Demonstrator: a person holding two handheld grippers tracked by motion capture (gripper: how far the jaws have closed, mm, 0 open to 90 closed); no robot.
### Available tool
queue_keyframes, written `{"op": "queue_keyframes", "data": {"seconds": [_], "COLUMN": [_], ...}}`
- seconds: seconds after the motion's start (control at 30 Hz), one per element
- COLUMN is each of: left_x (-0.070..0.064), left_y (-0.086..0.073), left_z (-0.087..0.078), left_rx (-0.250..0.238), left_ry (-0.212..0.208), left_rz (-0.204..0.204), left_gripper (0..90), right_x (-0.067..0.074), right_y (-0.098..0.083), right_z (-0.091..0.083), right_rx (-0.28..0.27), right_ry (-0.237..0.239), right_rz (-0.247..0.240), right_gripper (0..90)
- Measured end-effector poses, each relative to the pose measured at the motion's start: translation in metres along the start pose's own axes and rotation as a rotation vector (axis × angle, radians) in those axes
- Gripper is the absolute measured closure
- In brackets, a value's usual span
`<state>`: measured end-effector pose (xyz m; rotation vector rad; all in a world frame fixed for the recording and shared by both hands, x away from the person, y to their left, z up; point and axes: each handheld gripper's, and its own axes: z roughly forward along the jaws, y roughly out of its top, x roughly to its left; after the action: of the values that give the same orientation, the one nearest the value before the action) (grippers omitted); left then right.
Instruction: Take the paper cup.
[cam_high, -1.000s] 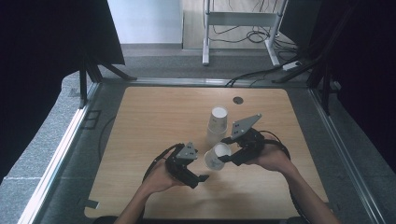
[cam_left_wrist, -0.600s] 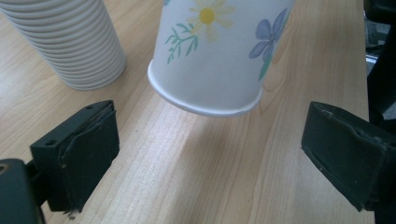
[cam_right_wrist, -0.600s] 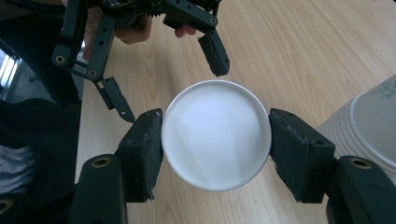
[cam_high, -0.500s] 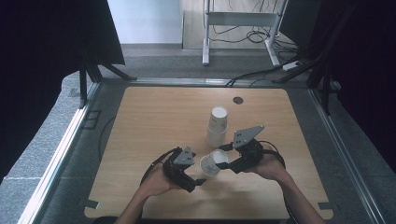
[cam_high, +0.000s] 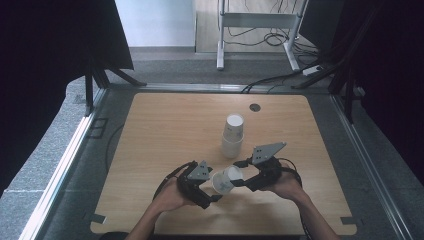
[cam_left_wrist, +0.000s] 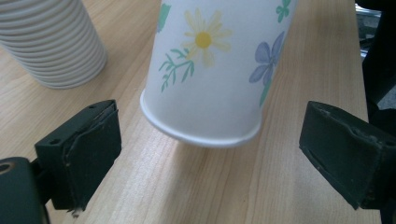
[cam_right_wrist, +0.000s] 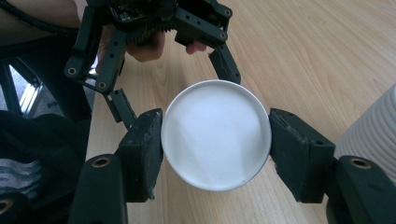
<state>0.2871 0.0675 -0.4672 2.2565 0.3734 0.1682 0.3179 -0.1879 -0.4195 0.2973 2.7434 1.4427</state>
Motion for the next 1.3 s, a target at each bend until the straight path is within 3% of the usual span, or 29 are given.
{"op": "queue_keyframes", "data": {"seconds": [0.53, 1.3], "left_x": [-0.006, -0.006], "left_y": [-0.001, -0.003], "left_z": [0.012, 0.016], "left_rx": [0.030, 0.030], "left_ry": [-0.018, -0.017], "left_rz": [0.048, 0.033], "left_gripper": [6.3, 20.4], "right_x": [0.003, 0.003], "right_y": [-0.008, -0.010], "right_z": [-0.001, 0.001], "right_rx": [-0.068, -0.084], "right_ry": [0.050, 0.080], "right_rz": [0.005, 0.004], "right_gripper": [37.8, 37.8]}}
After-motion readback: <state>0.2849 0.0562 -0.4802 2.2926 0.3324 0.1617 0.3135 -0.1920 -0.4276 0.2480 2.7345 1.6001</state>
